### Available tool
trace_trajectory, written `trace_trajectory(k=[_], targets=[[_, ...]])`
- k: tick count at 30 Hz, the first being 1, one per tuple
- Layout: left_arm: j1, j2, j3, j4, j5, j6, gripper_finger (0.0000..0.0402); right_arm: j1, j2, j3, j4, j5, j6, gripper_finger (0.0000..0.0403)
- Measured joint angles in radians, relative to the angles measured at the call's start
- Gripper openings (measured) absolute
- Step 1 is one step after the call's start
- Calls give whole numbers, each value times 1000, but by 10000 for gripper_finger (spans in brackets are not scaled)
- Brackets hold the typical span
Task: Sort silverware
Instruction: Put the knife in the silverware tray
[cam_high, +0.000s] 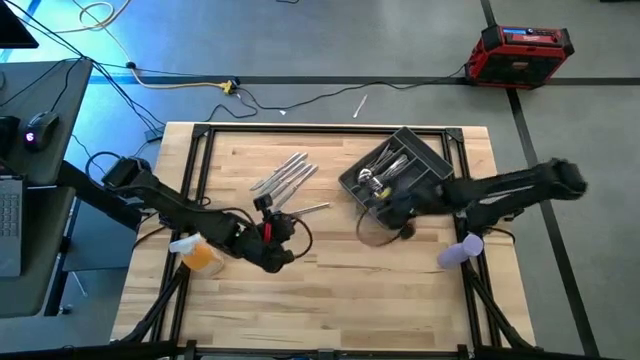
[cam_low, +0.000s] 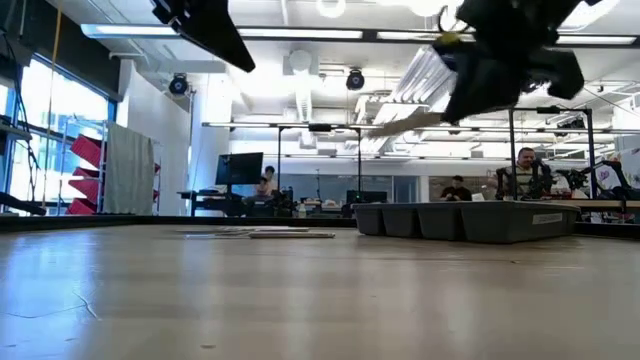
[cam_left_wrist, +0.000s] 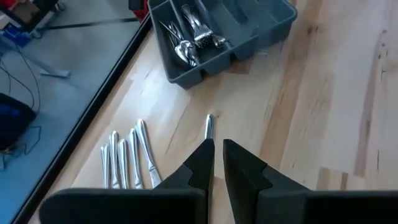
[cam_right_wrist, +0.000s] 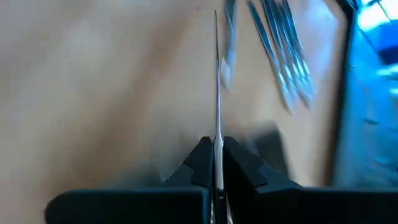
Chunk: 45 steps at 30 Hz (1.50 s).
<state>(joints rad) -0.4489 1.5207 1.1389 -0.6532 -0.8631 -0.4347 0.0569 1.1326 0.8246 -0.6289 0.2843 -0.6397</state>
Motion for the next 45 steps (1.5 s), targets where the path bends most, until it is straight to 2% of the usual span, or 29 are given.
trace_trajectory(k=[4, 8, 17, 22, 24, 28, 32, 37, 40, 45], targets=[[2, 38, 0, -6, 1, 0, 17, -167, -61, 0, -183, -60, -154, 1], [12, 70, 0, -6, 1, 2, 17, -311, -34, -1, -231, -150, -290, 1], [18, 92, -1, -9, 4, 2, 17, -441, 100, -15, -240, -284, -440, 0], [22, 91, -1, -10, 4, 6, 17, -488, 182, -22, -211, -268, -455, 11], [24, 92, -1, -13, 8, 2, 17, -499, 212, -22, -200, -214, -432, 26], [23, 92, -1, -13, 8, 1, 17, -518, 242, -23, -176, -52, -397, 73], [23, 92, -1, -10, 30, 0, 17, -534, 242, -23, -177, -29, -431, 127], [23, 92, -1, -14, 97, -17, 17, -506, 234, -15, -192, 72, -432, 180], [22, 92, -1, -28, 112, -27, 17, -478, 233, -6, -207, 51, -400, 195], [22, 92, -1, -72, 121, -60, 17, -449, 234, -6, -217, -55, -325, 194]])
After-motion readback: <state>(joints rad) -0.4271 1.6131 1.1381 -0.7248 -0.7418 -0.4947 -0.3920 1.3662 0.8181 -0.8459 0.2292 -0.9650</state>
